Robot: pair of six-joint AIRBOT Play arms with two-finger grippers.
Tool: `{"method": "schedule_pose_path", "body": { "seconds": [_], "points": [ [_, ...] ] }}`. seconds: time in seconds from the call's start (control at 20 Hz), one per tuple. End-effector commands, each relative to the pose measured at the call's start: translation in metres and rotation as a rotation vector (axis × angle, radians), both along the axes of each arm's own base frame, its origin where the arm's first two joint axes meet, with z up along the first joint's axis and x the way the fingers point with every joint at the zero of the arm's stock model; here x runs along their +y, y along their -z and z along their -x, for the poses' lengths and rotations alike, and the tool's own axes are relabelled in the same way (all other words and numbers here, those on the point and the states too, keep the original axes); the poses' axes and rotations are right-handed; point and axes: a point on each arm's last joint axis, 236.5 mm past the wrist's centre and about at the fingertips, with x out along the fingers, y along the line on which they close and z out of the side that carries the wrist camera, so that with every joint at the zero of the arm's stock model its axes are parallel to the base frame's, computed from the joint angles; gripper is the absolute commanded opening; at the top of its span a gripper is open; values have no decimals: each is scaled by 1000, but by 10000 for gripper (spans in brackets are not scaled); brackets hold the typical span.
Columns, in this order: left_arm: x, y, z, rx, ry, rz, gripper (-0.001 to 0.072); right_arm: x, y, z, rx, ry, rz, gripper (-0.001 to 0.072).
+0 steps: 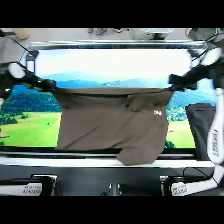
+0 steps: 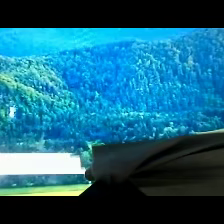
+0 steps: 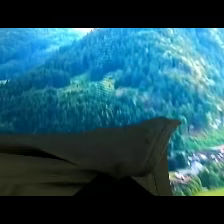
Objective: Fold the shirts.
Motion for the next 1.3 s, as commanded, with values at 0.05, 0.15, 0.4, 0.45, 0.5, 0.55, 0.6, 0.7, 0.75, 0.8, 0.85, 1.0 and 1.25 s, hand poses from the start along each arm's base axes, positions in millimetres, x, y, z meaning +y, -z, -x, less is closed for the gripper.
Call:
{"method": "schedule_pose_path", "body": {
  "seconds": [0.05,0.15,0.4,0.45,0.5,0.55,0.6,0.7,0.75,0.8,0.85,1.0,1.25],
  "points": [
    [-4,52,-51,8,-6,17,27,47,60,-60,-99,36,-89,23],
    [-1,53,-52,33,24,3,28,49,58,-52,-79,3,-83,23],
    [14,73,41,431,39,8,27,6,59,58,333,-101,28,22],
    [12,85,66,531,29,15,27,8,68,76,402,-106,15,22],
    [7,97,85,604,40,26,27,11,81,88,450,-107,3,22],
    [-4,109,101,658,65,54,27,24,94,94,464,-112,-34,22],
    [-13,118,110,681,80,71,27,34,103,95,460,-115,-57,22],
    [-17,123,112,687,65,72,52,41,108,87,432,-80,-58,30],
    [-16,117,110,679,62,73,232,44,103,84,420,-61,-77,135],
    [-12,107,108,666,57,76,458,42,93,86,421,-66,-73,285],
    [-6,92,105,638,45,80,531,38,77,91,418,-103,-69,396],
    [19,49,115,550,-28,101,531,5,40,115,433,-67,-88,435],
    [9,97,233,567,-137,203,527,-3,65,181,400,22,-119,431]
  ]
}}
